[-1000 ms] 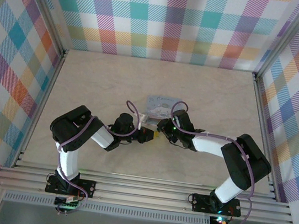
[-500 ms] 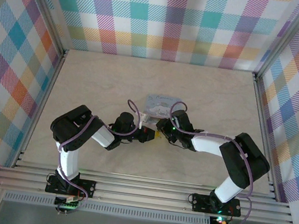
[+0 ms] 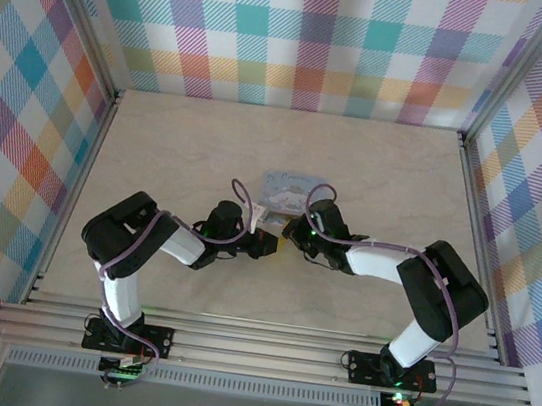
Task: Unlock the padlock with the key
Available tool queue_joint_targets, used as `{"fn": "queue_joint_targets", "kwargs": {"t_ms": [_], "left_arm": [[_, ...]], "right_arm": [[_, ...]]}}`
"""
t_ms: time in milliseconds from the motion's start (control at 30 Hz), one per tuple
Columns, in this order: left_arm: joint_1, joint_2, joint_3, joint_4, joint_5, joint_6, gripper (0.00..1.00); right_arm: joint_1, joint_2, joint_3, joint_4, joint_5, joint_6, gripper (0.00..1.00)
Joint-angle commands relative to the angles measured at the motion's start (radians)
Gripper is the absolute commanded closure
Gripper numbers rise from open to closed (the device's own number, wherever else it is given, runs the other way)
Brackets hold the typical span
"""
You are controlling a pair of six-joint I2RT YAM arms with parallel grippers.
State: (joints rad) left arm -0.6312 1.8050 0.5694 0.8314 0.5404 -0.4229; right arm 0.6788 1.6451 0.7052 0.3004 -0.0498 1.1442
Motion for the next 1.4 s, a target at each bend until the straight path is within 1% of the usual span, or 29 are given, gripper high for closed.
{"fn": "queue_joint_targets", "kwargs": {"t_ms": [0,133,233,333,400,467,500,567,633,667,700,733,800,867,967,1033,1067,1167,1267,1367], "left_arm": [[0.002,-0.085,0.022,-0.106,-0.052,0.128,1.0],[-0.04,-0.156,0.039,-0.243,-0.148,0.258,1.0],[-0.085,-0.208,0.041,-0.314,-0.266,0.337,1.0],[-0.156,-0.261,0.044,-0.385,-0.424,0.442,1.0],[-0.223,-0.289,0.053,-0.437,-0.54,0.53,1.0],[-0.268,-0.305,0.056,-0.469,-0.618,0.587,1.0],[-0.279,-0.312,0.057,-0.479,-0.646,0.602,1.0],[-0.282,-0.324,0.049,-0.489,-0.656,0.595,1.0],[-0.274,-0.34,0.036,-0.49,-0.634,0.556,1.0],[-0.265,-0.348,0.035,-0.497,-0.61,0.52,0.92],[-0.255,-0.359,0.031,-0.501,-0.584,0.477,0.78],[-0.245,-0.373,0.027,-0.506,-0.566,0.439,0.7],[-0.219,-0.419,0.002,-0.505,-0.515,0.34,0.59],[-0.185,-0.471,-0.026,-0.503,-0.474,0.234,0.53],[-0.123,-0.532,-0.064,-0.515,-0.417,0.053,0.52],[-0.097,-0.545,-0.09,-0.494,-0.368,-0.069,0.54],[-0.089,-0.542,-0.108,-0.463,-0.344,-0.128,0.54],[-0.088,-0.498,-0.175,-0.29,-0.296,-0.275,0.55],[-0.09,-0.418,-0.201,-0.165,-0.277,-0.334,0.55],[-0.092,-0.324,-0.188,-0.057,-0.234,-0.382,0.59]], "right_arm": [[0.008,0.001,-0.004,-0.034,-0.006,-0.006,1.0],[0.015,-0.012,0.004,-0.06,-0.012,0.025,1.0],[0.025,-0.045,0.004,-0.106,0.0,0.064,1.0],[0.043,-0.085,0.002,-0.164,0.036,0.1,1.0],[0.056,-0.1,0.0,-0.186,0.049,0.12,1.0],[0.068,-0.102,0.0,-0.205,0.06,0.128,1.0],[0.072,-0.098,0.001,-0.211,0.061,0.132,1.0],[0.077,-0.086,-0.008,-0.197,0.061,0.142,1.0],[0.083,-0.075,-0.025,-0.167,0.061,0.16,1.0],[0.086,-0.069,-0.034,-0.148,0.063,0.169,1.0],[0.089,-0.063,-0.041,-0.133,0.067,0.18,1.0],[0.091,-0.059,-0.049,-0.119,0.07,0.191,1.0],[0.094,-0.058,-0.061,-0.095,0.084,0.215,1.0],[0.096,-0.063,-0.065,-0.088,0.103,0.231,1.0],[0.102,-0.073,-0.066,-0.086,0.136,0.254,1.0],[0.106,-0.077,-0.067,-0.079,0.158,0.27,1.0],[0.111,-0.078,-0.068,-0.072,0.168,0.28,1.0],[0.117,-0.075,-0.068,-0.054,0.18,0.301,1.0],[0.122,-0.062,-0.054,-0.052,0.176,0.304,1.0],[0.13,-0.049,-0.042,-0.054,0.17,0.308,1.0]]}}
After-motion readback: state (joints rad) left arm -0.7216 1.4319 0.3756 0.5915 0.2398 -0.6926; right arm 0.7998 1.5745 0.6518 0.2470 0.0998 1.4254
